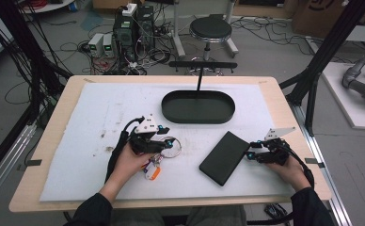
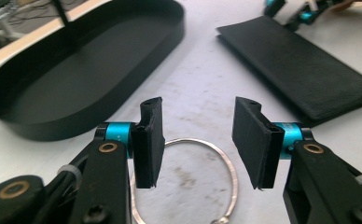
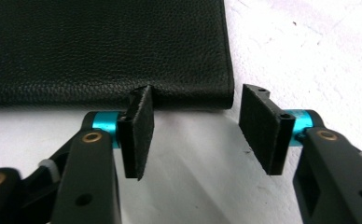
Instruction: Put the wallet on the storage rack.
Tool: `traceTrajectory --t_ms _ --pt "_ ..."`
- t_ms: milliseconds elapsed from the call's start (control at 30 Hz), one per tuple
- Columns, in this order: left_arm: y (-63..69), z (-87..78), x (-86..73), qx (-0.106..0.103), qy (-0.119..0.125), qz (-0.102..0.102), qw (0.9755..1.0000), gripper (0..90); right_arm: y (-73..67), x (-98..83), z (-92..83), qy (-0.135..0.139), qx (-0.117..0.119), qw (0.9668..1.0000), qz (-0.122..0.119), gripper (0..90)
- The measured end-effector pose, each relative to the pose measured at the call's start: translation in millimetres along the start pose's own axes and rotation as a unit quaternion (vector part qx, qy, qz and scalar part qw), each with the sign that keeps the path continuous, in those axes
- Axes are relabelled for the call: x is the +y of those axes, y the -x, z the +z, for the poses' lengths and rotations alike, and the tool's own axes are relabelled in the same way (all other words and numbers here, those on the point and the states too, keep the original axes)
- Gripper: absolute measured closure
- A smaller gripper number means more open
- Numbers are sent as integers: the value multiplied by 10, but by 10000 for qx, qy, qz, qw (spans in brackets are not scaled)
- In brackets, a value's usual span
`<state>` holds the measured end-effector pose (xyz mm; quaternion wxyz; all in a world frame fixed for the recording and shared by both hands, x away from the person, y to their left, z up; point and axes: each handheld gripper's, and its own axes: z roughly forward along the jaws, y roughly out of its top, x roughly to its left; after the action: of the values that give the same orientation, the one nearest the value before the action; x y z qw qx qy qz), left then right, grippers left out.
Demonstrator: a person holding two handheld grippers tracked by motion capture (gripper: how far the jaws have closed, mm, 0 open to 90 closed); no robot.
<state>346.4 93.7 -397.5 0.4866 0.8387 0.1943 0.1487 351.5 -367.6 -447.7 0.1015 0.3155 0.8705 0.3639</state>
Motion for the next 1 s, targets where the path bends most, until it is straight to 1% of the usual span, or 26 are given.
traceTrajectory --t_ms 33,100,167,200,267,300,333,400,433,467,500,533,567,600,633,667,700,733,767,800,867,933,967,1000 --pt "16 12 5 -34 -2 28 10000 531 0 0 0 0 0 10000 0 466" --pt "69 47 24 -166 22 99 9998 530 7 0 4 5 -20 10000 26 438" --pt "117 79 41 -254 13 174 9995 530 13 -1 10 18 6 10000 85 448" --pt "140 97 50 -331 10 209 9992 526 12 0 10 26 64 10000 32 505" --pt "200 141 64 -477 -22 297 9984 524 -5 3 8 18 92 10000 -5 511" --pt "232 164 73 -551 -63 386 9977 520 -6 4 10 17 80 10000 1 527" --pt "261 183 79 -600 -85 423 9973 520 -6 5 4 17 71 10000 -1 555" --pt "349 244 94 -731 -152 551 9957 515 -3 3 -6 8 21 10000 31 635" --pt "392 278 97 -813 -160 591 9948 514 -2 4 -9 4 60 10000 55 639" --pt "427 305 96 -865 -173 630 9941 514 -4 3 -6 2 43 10000 57 642" --pt "475 344 100 -922 -223 718 9929 515 -7 4 -6 1 26 10000 70 670" --pt "541 395 101 -998 -274 836 9911 514 -7 8 -12 -13 74 9998 182 699" --pt "582 426 100 -1049 -295 905 9899 514 -7 8 -12 -13 74 9998 182 699" --pt "682 500 101 -1196 -368 1094 9861 513 -19 14 -7 -20 123 9997 226 727" --pt "682 500 101 -1196 -368 1094 9861 511 -19 14 -7 -20 123 9997 226 727" --pt "745 541 96 -1313 -389 1197 9833 508 -26 29 4 -43 226 9991 348 754" --pt "778 559 95 -1371 -414 1302 9811 508 -26 29 4 -43 226 9991 348 754" --pt "825 581 91 -1433 -434 1432 9783 505 -46 47 15 -68 266 9987 418 767" --pt "868 593 89 -1471 -475 1591 9751 505 -46 47 15 -68 266 9987 418 767" --pt "920 608 81 -1491 -484 1751 9720 504 -73 71 33 -91 310 9986 423 768" --pt "976 627 66 -1486 -514 1923 9687 503 -84 77 38 -109 336 9983 456 768" --pt "1019 652 49 -1493 -550 2101 9646 503 -94 86 50 -108 371 9983 427 768" --pt "1037 665 42 -1484 -562 2180 9630 502 -99 89 54 -105 380 9982 456 768" --pt "1057 683 35 -1488 -564 2288 9604 503 -98 91 59 -103 398 9981 466 767"
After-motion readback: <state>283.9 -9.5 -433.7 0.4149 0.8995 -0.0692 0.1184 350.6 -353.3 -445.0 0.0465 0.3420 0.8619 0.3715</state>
